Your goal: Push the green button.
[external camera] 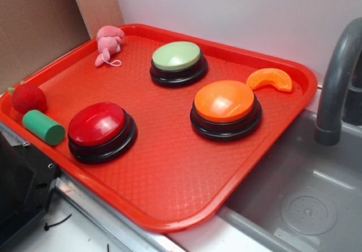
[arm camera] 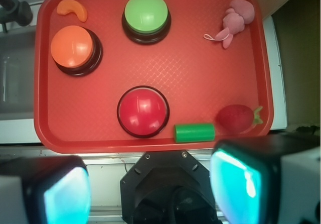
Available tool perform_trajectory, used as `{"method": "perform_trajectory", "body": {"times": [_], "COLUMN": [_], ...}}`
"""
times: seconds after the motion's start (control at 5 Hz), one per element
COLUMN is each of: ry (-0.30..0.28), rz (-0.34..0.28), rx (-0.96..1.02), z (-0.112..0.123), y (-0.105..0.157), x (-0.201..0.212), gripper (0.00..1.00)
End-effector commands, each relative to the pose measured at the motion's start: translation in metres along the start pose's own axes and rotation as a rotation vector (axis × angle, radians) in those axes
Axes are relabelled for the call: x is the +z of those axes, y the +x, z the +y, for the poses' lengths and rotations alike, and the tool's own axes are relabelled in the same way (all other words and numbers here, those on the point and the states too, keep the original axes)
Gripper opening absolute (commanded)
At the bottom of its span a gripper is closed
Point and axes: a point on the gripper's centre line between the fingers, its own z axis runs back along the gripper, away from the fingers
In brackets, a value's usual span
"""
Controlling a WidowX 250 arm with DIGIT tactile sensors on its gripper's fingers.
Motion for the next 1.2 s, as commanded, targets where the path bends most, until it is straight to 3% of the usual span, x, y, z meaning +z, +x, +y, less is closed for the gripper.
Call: {"method": "perform_trajectory", "body": {"times": [0.0,0.2,0.4,1.0], "ry": [0.0,-0.043,0.017,0.017], "rz": [0.0,-0.12,-0.15,-0.15], "rx": [0.0,-0.026,-0.01,-0.01], "z": [0.0,0.014,0.039,0.039], "y": [0.0,0.048,0.096,0.096], "x": [0.0,-0.023,-0.05,-0.05], "gripper": [1.0,1.0,1.0,1.0]}}
